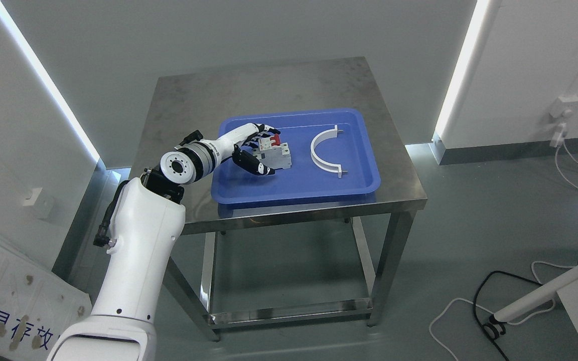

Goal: Place circuit breaker on shelf
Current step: 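Close the left hand around the grey-and-red circuit breaker, then lift the circuit breaker out of the tray with the left hand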

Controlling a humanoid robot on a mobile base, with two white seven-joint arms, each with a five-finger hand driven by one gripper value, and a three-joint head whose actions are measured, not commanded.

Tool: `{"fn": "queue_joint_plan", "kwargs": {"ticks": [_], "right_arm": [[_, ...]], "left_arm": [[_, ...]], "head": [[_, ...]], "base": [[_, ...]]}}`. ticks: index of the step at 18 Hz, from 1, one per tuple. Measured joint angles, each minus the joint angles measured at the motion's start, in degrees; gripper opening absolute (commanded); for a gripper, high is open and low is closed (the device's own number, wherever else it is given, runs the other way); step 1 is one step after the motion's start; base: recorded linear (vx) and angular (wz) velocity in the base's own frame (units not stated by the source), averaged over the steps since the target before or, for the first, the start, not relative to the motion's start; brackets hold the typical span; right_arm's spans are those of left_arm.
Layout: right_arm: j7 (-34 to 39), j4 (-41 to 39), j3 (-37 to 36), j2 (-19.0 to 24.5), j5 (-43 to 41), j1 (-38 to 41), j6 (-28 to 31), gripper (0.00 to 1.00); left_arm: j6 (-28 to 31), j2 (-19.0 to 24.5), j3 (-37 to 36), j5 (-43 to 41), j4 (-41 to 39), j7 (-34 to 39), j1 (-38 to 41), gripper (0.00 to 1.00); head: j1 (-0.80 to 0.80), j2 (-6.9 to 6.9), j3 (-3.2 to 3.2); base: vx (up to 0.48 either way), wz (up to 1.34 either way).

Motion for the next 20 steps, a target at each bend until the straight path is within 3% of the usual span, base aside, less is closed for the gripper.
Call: {"fn": "queue_joint_plan", "kwargs": {"ticks": [4, 10, 13, 15, 16, 20], "right_arm": [[0.00, 0.00, 0.00, 0.00, 0.00, 0.00, 0.00, 1.00], [0.00, 0.00, 0.00, 0.00, 0.00, 0.00, 0.00, 1.00], [0.00, 0.00, 0.00, 0.00, 0.00, 0.00, 0.00, 1.00], [0.00, 0.00, 0.00, 0.00, 0.00, 0.00, -0.01, 1.00], [0.00, 0.00, 0.00, 0.00, 0.00, 0.00, 0.00, 1.00], [0.00, 0.00, 0.00, 0.00, 0.00, 0.00, 0.00, 1.00]], "left_arm": [[-1.03, -0.67, 0.02, -0.32, 1.16, 0.24, -0.15, 0.55], [-5.96, -1.84, 1.38, -0.51, 2.83, 2.30, -0.19, 0.29], [-7.94, -2.19, 2.30, -0.55, 3.55, 3.53, -0.09, 0.26], [-9.68, -2.36, 2.89, -0.56, 4.05, 3.92, 0.32, 0.06], [-10.74, -2.40, 3.29, -0.54, 4.26, 4.00, 0.55, 0.02], [-18.32, -2.61, 6.39, 0.55, 4.75, 4.07, 1.11, 0.01]], "head": [[0.00, 0.00, 0.00], [0.00, 0.00, 0.00], [0.00, 0.00, 0.00], [0.00, 0.00, 0.00], [0.00, 0.00, 0.00], [0.00, 0.00, 0.00]], "base": [[0.000, 0.00], [0.000, 0.00], [0.000, 0.00], [0.000, 0.00], [0.000, 0.00], [0.000, 0.00]]}}
